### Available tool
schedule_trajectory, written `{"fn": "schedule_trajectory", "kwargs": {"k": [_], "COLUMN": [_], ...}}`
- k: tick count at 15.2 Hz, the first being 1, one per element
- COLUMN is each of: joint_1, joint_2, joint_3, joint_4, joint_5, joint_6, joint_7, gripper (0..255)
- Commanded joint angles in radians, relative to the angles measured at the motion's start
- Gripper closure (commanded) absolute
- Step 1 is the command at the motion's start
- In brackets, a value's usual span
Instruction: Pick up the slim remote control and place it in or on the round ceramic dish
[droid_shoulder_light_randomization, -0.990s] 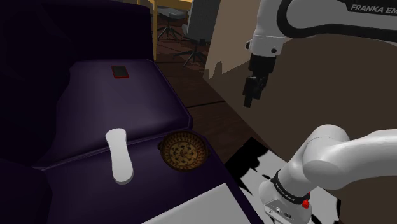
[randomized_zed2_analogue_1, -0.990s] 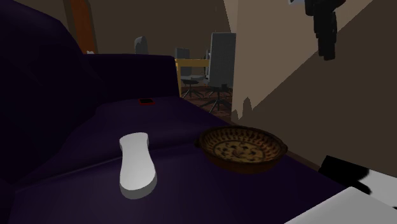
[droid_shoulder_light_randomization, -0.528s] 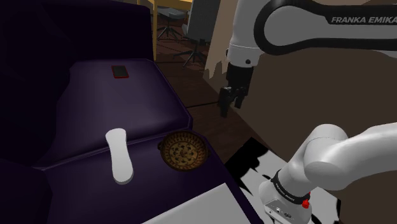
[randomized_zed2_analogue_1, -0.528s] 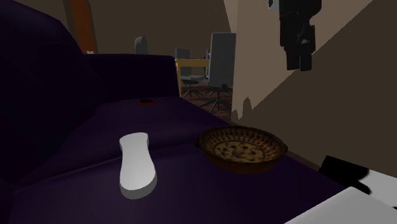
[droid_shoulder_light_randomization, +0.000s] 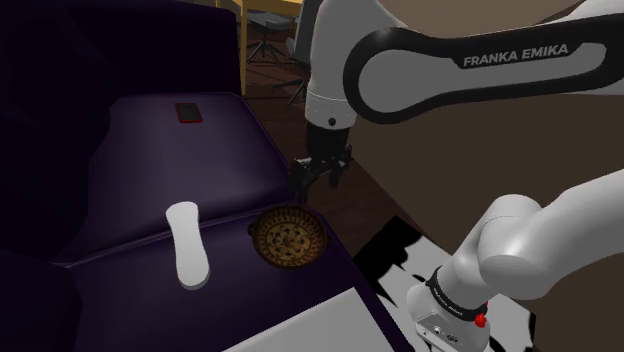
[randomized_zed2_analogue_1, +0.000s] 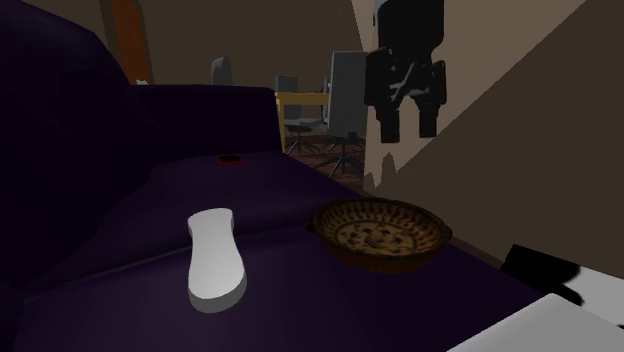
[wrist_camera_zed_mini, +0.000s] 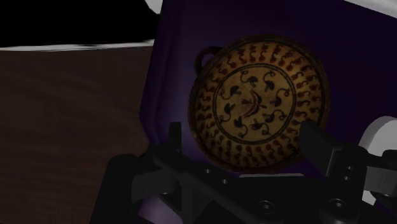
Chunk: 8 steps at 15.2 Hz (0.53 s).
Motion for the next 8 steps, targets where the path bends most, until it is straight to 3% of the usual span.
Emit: {"fn": "schedule_trajectory", "kwargs": {"k": [1, 8], "joint_1": [0.000, 0.001], "joint_2": [0.068, 0.333], "joint_3": [0.044, 0.169], "joint_4": [0.041, 0.215], "joint_5": [-0.010, -0.135], "joint_6": [0.042, 0.157], "joint_7": [0.067, 0.315], "gripper": [0, 0]}}
